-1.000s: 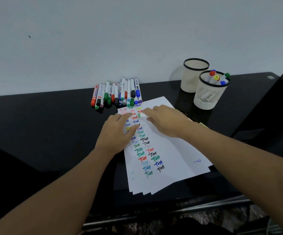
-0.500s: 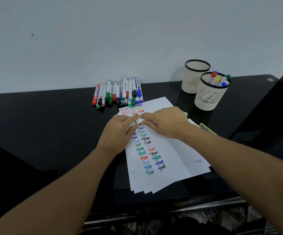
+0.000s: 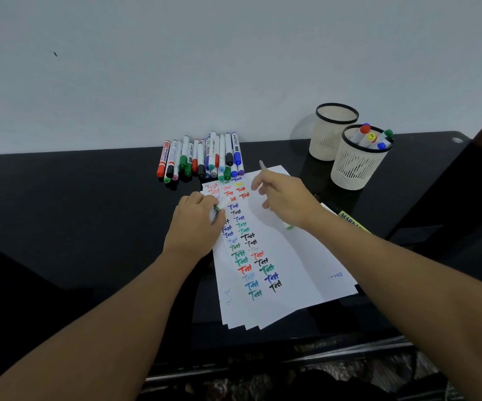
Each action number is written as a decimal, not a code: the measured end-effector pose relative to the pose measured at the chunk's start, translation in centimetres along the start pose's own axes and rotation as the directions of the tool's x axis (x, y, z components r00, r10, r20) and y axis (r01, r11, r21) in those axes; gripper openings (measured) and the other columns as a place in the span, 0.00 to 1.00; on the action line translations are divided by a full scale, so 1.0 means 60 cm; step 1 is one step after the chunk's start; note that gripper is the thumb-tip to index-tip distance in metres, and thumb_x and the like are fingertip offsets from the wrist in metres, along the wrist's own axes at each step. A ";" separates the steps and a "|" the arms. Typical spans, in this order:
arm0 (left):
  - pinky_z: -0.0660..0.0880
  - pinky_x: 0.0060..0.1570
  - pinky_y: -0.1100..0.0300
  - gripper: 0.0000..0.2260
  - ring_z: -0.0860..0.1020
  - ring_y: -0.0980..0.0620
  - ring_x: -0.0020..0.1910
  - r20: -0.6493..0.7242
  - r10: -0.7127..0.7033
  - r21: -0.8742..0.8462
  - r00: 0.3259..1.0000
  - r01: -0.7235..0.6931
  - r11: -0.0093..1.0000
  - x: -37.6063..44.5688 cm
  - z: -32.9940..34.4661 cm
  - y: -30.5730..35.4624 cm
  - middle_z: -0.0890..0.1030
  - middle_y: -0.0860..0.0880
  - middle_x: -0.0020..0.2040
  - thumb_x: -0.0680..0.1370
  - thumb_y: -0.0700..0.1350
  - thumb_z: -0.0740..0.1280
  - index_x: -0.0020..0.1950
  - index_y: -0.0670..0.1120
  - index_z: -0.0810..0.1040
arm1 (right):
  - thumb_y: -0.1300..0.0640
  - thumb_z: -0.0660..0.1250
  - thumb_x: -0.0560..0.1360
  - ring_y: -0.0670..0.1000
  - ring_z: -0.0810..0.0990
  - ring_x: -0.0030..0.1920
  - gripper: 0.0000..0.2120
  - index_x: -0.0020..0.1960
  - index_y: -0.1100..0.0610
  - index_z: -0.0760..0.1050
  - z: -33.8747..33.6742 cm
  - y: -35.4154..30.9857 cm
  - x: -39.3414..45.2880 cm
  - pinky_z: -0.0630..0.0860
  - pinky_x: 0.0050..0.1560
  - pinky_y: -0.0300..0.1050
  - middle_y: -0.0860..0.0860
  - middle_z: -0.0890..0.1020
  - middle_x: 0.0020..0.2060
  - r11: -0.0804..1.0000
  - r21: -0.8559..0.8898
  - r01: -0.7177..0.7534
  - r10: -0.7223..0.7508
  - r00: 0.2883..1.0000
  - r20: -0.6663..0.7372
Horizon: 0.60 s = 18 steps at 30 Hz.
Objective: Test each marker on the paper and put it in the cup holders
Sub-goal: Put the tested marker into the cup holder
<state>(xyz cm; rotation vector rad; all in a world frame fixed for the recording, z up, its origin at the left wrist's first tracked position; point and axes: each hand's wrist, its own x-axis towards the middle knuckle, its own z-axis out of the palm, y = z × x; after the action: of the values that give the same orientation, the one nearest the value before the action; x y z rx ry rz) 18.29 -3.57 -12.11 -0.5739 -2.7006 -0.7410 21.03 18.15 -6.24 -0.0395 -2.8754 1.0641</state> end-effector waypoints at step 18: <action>0.73 0.63 0.47 0.17 0.73 0.49 0.62 0.023 0.022 -0.041 1.000 -0.021 0.999 0.005 0.005 -0.005 0.80 0.50 0.63 0.81 0.50 0.66 0.68 0.46 0.79 | 0.50 0.63 0.84 0.48 0.81 0.47 0.08 0.57 0.51 0.78 0.056 0.017 -0.027 0.81 0.57 0.51 0.46 0.82 0.43 0.886 0.462 -0.040 0.162 0.960 -0.228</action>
<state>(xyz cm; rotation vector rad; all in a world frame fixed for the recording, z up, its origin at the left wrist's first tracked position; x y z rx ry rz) 17.84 -3.56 -12.37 -0.6234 -2.7017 -0.7902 22.36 16.67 -9.54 -0.2826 -2.3506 1.5917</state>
